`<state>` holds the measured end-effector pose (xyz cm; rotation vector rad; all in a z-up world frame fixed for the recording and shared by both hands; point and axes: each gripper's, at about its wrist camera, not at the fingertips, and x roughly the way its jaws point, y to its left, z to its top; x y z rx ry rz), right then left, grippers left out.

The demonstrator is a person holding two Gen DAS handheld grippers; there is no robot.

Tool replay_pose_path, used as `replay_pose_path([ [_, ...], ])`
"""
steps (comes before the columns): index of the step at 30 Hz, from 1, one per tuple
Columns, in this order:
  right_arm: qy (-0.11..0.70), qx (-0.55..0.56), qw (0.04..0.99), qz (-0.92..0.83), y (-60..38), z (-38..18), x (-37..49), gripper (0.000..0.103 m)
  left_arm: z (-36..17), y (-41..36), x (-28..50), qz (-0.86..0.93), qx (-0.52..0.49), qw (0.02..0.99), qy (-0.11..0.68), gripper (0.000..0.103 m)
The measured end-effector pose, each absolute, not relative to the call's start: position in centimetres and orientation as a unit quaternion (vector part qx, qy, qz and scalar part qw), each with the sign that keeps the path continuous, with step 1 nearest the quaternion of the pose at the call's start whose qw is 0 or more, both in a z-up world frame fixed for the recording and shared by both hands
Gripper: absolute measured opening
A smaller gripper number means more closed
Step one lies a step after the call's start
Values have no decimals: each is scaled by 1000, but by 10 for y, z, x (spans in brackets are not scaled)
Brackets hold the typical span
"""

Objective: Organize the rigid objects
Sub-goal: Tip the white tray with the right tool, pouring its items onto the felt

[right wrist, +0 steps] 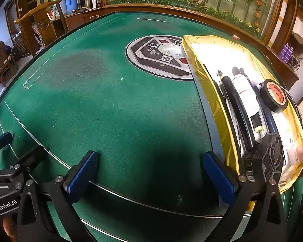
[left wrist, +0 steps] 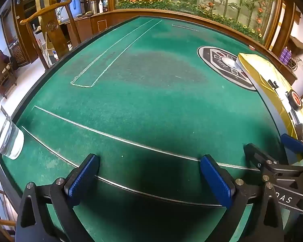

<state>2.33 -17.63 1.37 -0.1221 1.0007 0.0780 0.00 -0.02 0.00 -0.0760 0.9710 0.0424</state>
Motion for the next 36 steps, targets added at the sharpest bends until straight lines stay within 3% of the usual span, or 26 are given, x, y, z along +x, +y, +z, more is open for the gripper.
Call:
replay_pose_path([
  [36, 488, -31, 871, 53, -182, 10, 33, 103, 4, -6, -2, 15, -36, 884, 465, 102],
])
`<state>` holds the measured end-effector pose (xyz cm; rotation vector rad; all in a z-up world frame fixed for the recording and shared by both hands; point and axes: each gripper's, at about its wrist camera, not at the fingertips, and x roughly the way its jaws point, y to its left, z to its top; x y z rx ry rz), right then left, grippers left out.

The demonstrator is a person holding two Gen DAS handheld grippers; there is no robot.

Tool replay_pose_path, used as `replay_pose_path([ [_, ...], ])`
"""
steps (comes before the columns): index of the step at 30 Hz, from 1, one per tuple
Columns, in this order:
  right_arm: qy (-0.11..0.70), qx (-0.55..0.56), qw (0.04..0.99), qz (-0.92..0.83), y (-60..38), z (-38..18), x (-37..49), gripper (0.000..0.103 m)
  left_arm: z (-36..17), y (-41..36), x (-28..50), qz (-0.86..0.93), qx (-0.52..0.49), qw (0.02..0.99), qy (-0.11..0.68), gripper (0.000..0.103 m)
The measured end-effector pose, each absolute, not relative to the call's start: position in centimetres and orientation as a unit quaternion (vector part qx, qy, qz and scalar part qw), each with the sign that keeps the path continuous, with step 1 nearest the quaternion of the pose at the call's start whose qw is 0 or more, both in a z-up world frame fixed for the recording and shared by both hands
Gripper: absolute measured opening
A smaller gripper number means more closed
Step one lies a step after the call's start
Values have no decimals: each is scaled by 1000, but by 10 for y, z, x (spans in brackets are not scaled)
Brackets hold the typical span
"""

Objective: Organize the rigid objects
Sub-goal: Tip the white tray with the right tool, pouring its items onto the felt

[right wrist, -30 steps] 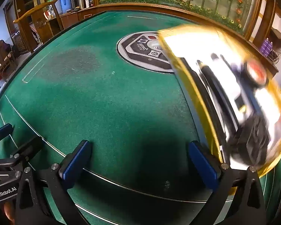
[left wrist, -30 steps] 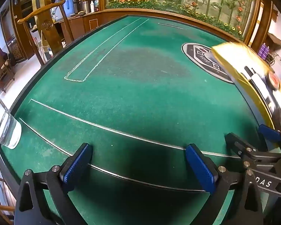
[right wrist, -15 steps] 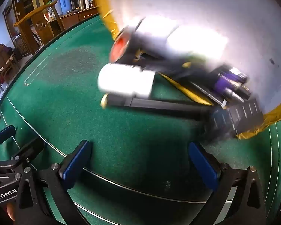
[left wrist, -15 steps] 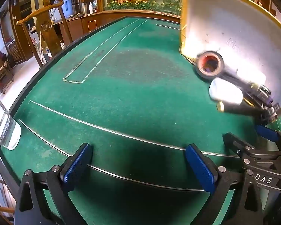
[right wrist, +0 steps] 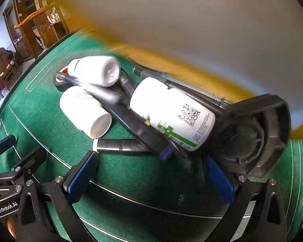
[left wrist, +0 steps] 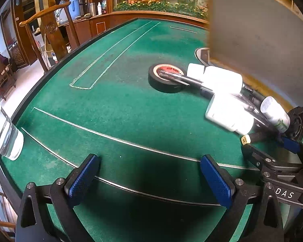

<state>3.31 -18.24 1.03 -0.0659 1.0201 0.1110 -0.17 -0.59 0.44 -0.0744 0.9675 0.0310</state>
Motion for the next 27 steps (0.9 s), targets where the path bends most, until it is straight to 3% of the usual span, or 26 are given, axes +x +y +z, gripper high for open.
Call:
replay_pose_path([
  [27, 487, -32, 871, 53, -181, 11, 34, 103, 2, -3, -3, 21, -32, 888, 458, 102],
])
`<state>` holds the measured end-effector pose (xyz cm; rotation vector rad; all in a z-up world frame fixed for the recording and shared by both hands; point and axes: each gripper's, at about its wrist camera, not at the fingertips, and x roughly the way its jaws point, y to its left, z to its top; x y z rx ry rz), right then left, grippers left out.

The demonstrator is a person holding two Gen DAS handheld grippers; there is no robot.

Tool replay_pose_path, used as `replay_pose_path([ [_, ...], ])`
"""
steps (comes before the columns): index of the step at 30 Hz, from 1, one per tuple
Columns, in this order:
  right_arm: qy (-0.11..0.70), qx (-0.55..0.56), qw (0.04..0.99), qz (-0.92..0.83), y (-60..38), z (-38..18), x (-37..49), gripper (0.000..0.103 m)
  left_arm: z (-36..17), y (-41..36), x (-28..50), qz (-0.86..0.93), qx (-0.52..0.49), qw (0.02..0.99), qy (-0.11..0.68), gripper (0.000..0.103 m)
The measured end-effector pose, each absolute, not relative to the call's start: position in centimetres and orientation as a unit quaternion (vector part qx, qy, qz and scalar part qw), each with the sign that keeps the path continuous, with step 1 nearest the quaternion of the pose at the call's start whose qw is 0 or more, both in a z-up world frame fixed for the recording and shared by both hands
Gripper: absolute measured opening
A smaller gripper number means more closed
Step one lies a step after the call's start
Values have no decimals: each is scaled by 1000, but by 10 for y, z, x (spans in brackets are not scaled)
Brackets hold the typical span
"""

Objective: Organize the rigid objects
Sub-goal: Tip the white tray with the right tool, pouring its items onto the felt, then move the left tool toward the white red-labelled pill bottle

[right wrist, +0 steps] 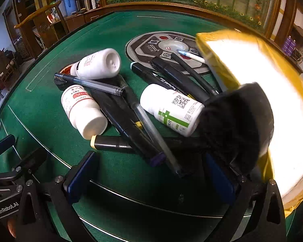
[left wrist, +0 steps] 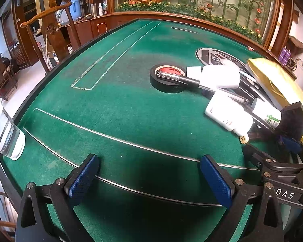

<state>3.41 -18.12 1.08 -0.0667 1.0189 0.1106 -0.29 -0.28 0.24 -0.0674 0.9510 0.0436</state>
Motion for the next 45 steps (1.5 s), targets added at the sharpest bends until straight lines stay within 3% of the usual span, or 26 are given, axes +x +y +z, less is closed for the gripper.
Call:
replay_pose_path([
  [18, 487, -31, 871, 52, -181, 11, 32, 103, 29, -16, -44, 101, 10, 940, 325, 102],
  [34, 483, -65, 853, 189, -187, 14, 9, 102, 43, -34, -62, 88, 27, 948, 304, 102],
  [39, 474, -59, 848, 230, -184, 19, -2, 88, 49, -35, -68, 90, 29, 949, 300, 102],
  [45, 464, -75, 835, 286, -176, 23, -17, 45, 52, -31, -72, 94, 27, 950, 298, 102],
])
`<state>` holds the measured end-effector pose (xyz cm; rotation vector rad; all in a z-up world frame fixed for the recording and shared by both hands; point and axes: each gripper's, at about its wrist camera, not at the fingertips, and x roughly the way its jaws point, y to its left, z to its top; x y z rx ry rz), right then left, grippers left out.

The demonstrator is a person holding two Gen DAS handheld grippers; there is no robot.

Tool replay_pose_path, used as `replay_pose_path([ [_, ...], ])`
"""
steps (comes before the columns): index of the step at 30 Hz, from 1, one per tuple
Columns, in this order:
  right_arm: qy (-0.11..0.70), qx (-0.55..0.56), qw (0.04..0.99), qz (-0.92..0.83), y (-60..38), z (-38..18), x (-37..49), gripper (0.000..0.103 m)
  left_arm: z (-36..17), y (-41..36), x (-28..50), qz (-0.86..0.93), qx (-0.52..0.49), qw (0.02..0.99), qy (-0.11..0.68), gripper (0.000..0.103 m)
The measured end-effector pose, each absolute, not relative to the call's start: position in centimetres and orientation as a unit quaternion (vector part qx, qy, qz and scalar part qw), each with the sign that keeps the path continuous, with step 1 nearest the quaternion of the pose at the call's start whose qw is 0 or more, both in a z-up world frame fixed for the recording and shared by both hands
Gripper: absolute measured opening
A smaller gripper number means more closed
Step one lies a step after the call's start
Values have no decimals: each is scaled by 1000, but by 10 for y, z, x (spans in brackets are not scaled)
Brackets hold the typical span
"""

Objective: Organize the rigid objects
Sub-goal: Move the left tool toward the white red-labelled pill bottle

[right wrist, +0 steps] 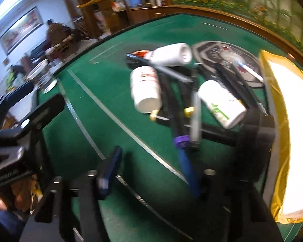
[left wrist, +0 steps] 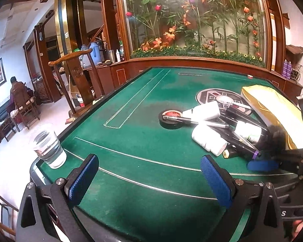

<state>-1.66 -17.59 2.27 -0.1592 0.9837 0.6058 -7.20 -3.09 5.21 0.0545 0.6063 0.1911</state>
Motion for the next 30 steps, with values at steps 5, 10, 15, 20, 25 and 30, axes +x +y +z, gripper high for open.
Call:
replay_pose_path([
  [5, 469, -83, 821, 314, -171, 24, -25, 37, 52, -28, -76, 96, 24, 950, 298, 102],
  [10, 462, -76, 825, 318, -177, 29, -30, 37, 53, -28, -76, 94, 24, 950, 298, 102],
  [15, 453, -68, 834, 308, -188, 37, -29, 35, 55, -30, -79, 91, 29, 950, 297, 102],
  [20, 447, -55, 842, 298, -201, 44, -27, 32, 55, -33, -79, 90, 31, 951, 295, 102],
  [25, 446, -42, 845, 293, -210, 46, -26, 32, 56, -39, -79, 90, 41, 951, 292, 102],
  [30, 448, -42, 848, 281, -214, 44, -24, 31, 54, -44, -77, 87, 49, 950, 295, 102],
])
